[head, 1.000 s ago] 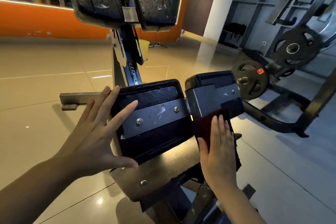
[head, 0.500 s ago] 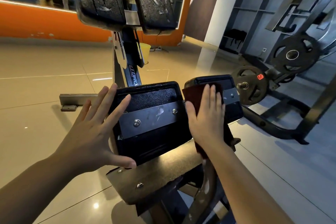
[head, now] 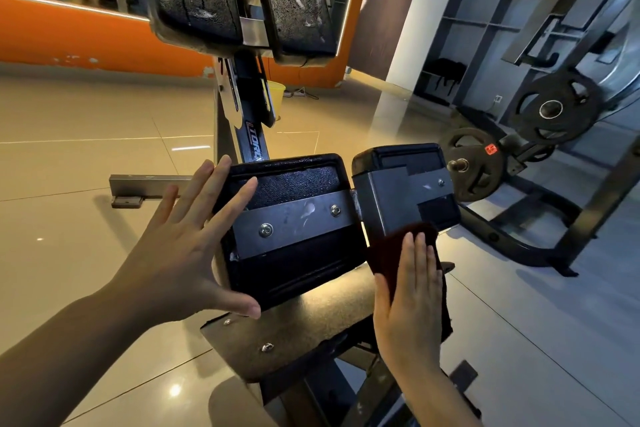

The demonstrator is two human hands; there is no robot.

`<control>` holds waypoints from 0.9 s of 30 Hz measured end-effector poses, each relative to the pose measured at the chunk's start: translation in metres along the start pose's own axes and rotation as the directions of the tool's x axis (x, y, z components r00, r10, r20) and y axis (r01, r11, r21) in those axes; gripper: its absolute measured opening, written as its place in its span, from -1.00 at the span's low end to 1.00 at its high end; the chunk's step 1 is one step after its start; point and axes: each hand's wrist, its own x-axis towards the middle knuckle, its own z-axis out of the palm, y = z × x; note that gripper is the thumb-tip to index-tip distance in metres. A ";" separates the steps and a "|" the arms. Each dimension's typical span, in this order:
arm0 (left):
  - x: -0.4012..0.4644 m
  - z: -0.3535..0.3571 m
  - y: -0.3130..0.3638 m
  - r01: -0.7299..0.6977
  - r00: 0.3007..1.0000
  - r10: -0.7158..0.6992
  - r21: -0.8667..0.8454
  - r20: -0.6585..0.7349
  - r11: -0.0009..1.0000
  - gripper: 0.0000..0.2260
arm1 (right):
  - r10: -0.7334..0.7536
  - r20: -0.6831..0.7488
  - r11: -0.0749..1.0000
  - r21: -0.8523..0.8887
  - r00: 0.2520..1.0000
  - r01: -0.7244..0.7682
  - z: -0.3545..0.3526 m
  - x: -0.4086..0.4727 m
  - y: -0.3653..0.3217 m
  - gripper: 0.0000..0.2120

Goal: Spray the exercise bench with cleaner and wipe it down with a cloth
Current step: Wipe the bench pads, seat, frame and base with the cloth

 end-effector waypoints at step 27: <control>-0.003 0.005 0.002 -0.118 0.992 0.122 0.123 -0.024 0.985 -0.07 | 0.031 0.066 1.000 -0.006 0.997 -0.030 -0.004 -0.003 0.000 -0.32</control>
